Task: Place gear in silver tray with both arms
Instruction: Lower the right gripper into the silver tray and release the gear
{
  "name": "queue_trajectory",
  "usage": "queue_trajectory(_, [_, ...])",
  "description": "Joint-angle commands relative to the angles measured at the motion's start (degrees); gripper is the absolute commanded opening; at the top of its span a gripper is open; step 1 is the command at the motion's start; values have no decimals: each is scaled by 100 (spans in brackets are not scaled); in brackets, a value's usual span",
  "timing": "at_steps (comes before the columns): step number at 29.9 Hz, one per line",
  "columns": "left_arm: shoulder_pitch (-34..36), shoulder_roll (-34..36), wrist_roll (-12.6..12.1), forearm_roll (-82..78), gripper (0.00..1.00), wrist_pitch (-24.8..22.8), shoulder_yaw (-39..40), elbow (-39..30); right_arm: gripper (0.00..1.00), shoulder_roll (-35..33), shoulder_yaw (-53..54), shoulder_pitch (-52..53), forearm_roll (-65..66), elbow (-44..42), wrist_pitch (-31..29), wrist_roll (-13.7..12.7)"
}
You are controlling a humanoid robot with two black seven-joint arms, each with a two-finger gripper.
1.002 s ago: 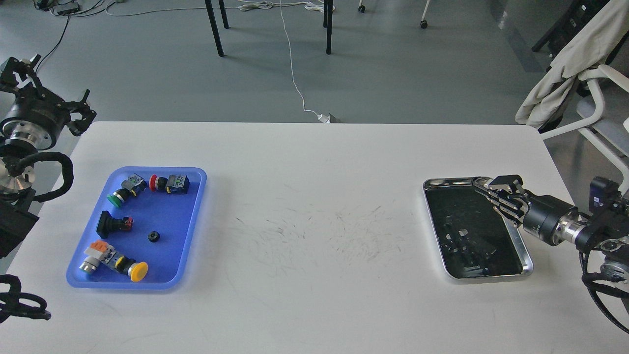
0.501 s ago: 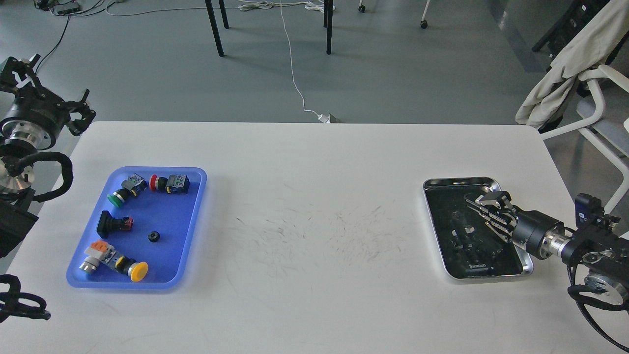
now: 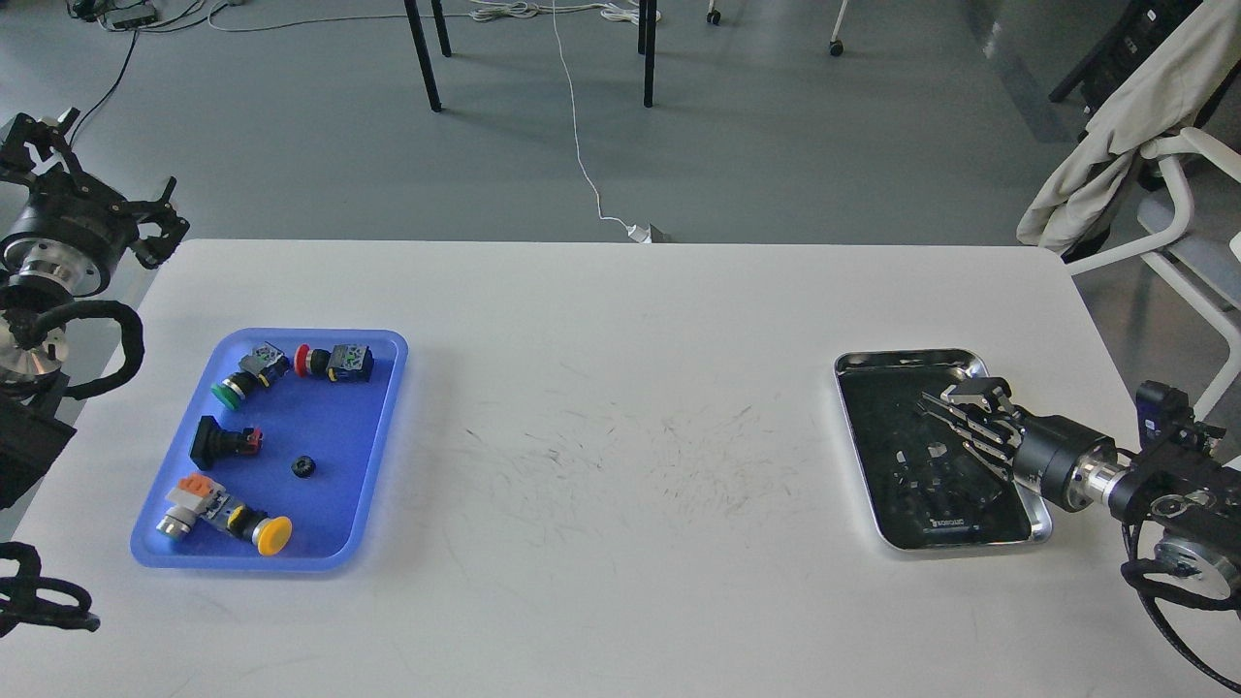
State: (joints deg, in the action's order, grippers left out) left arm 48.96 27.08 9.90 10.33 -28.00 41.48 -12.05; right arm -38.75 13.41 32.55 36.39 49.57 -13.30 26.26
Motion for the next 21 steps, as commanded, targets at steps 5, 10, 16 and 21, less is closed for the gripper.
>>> queue_trajectory(5, [0, -1, 3, 4, 99, 0, 0, 0, 36, 8, 12, 33, -9, 18, 29, -25])
queue_trajectory(10, [0, -1, 3, 4, 99, 0, 0, 0, 38, 8, 39, 94, -18, 53, 47, -51])
queue_trajectory(16, [8, -10, 3, 4, 99, 0, 0, 0, 42, -1, -31, 33, -18, -35, 12, -86])
queue_trajectory(21, [8, -10, 11, 4, 99, 0, 0, -8, 42, 7, -75, -38, 0, -271, 29, -86])
